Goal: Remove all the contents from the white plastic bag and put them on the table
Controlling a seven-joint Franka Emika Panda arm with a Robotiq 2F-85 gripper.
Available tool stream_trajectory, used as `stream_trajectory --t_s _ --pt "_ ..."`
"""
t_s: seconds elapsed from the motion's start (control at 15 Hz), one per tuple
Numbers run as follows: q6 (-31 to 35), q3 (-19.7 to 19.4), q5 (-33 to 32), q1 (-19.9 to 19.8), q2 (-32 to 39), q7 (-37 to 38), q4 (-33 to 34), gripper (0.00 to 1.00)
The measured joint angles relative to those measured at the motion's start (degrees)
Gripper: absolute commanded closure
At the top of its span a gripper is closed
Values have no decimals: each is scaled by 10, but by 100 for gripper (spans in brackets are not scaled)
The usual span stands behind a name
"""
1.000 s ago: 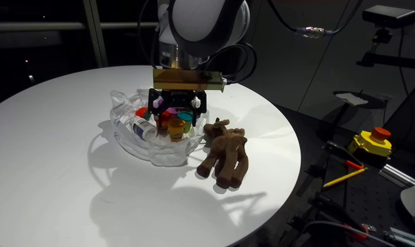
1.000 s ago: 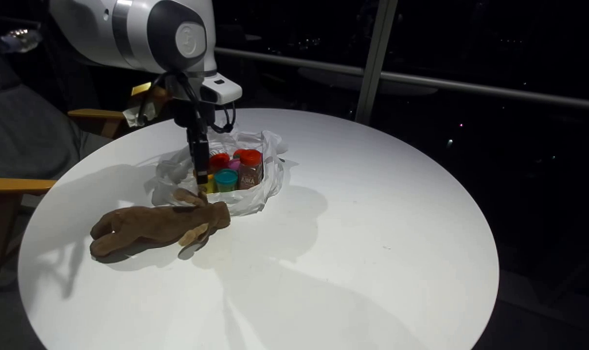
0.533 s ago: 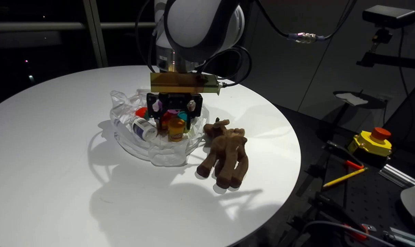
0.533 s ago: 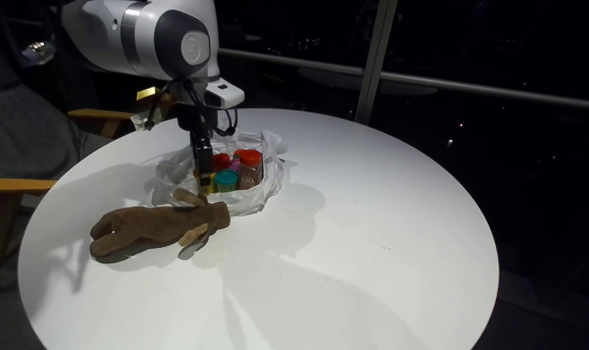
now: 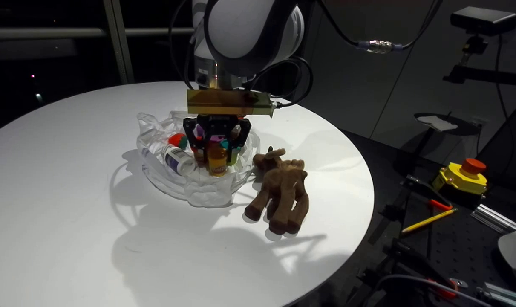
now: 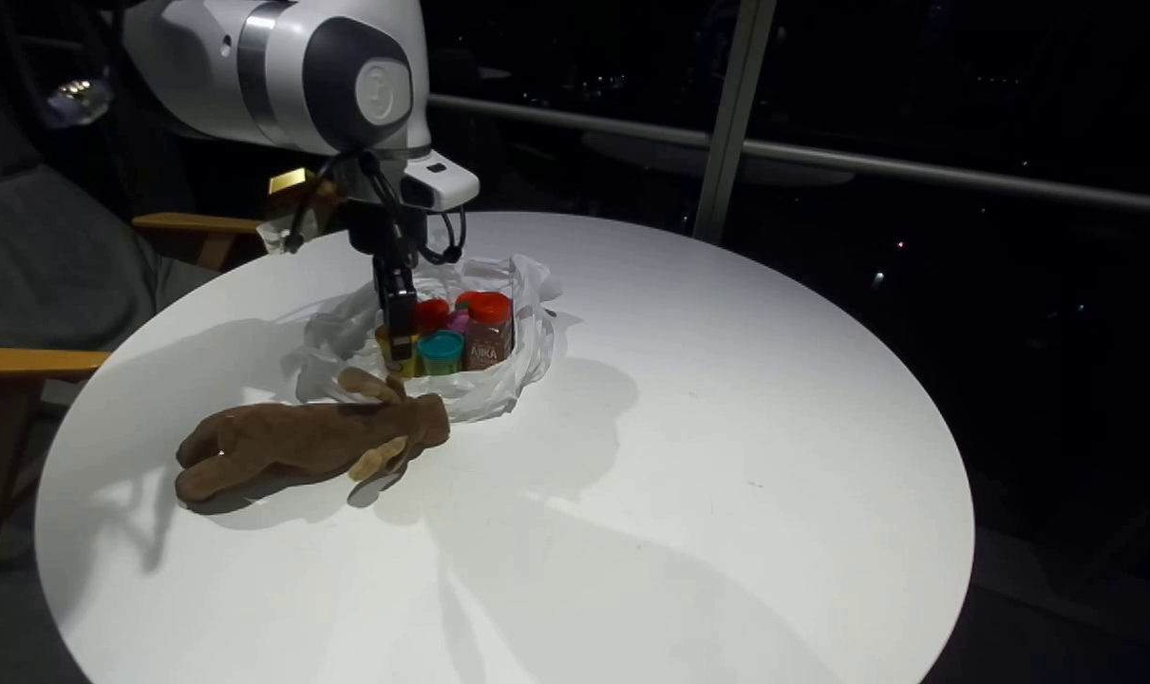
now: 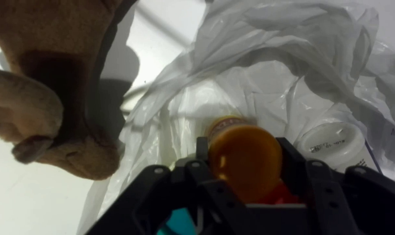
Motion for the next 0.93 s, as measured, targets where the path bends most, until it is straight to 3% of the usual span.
stream_trajectory --t_s 0.33,0.67,0.93 --pt "5 12 10 8 -53 1 -51 72" --pt "11 75 61 19 -167 0 -142 72" --pt "10 123 96 28 -190 -10 -176 72"
